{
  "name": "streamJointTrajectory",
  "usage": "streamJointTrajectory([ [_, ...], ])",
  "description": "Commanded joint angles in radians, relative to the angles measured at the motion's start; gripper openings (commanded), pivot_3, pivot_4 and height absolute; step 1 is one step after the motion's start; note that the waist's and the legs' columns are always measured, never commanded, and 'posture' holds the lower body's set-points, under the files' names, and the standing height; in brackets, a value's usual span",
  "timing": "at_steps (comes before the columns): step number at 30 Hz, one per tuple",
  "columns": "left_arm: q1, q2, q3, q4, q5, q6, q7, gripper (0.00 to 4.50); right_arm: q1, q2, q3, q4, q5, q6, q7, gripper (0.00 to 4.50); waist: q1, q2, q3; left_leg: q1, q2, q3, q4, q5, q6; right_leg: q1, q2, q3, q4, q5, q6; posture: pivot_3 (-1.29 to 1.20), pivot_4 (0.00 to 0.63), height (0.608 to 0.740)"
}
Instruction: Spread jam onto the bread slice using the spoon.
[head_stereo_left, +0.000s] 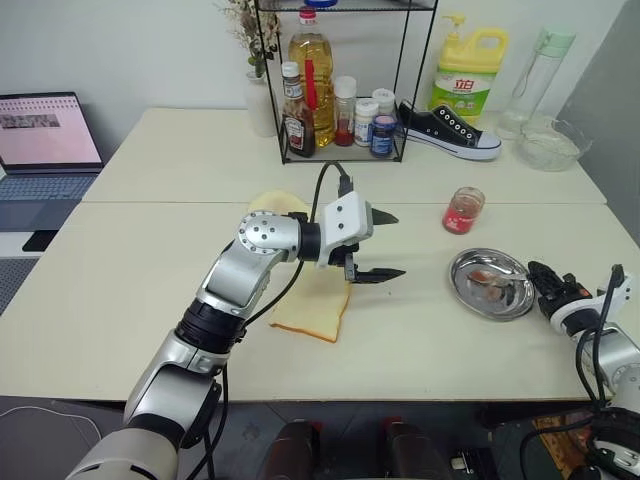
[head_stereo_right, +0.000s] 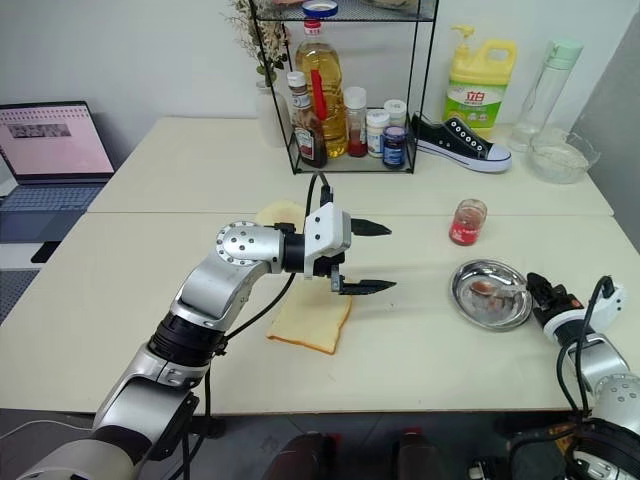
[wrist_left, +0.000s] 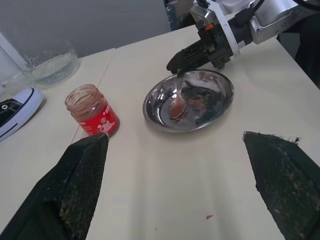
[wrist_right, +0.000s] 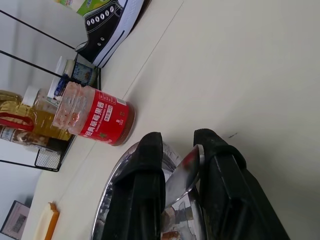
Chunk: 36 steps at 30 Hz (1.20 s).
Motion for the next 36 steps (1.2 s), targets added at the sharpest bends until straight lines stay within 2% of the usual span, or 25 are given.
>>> streamJointTrajectory([
  [1,-0.002,-0.001,0.019,-0.033,-0.006,-0.015,0.008,4.5,0.004,-0.019,-0.034,-0.001,-0.003,-0.013,-0.01,1.08,0.0,0.0,0.0,0.0,0.0,0.0,0.0,0.0,0.0,0.0,0.0,0.0,0.0,0.0,0.0,0.0,0.15,0.74],
  [22,-0.003,0.006,0.02,-0.025,-0.004,-0.019,0.002,4.5,-0.003,0.017,-0.013,-0.058,0.029,0.021,-0.011,1.08,-0.004,0.0,0.0,0.0,0.0,0.0,0.0,0.0,0.0,0.0,0.0,0.0,0.0,0.0,0.0,0.0,0.15,0.74],
  [27,0.001,0.011,0.023,-0.031,-0.005,-0.016,0.002,4.5,-0.014,0.027,-0.014,-0.06,0.034,0.019,-0.01,0.03,-0.004,0.0,0.0,0.0,0.0,0.0,0.0,0.0,0.0,0.0,0.0,0.0,0.0,0.0,0.0,0.0,0.15,0.74],
  [36,0.001,0.015,0.026,-0.033,-0.007,-0.013,0.007,4.5,-0.022,0.009,0.001,-0.091,0.047,0.036,-0.007,0.03,-0.004,0.001,0.0,0.0,0.0,0.0,0.0,0.0,0.0,-0.001,0.0,0.0,0.0,0.0,0.0,0.0,0.15,0.74],
])
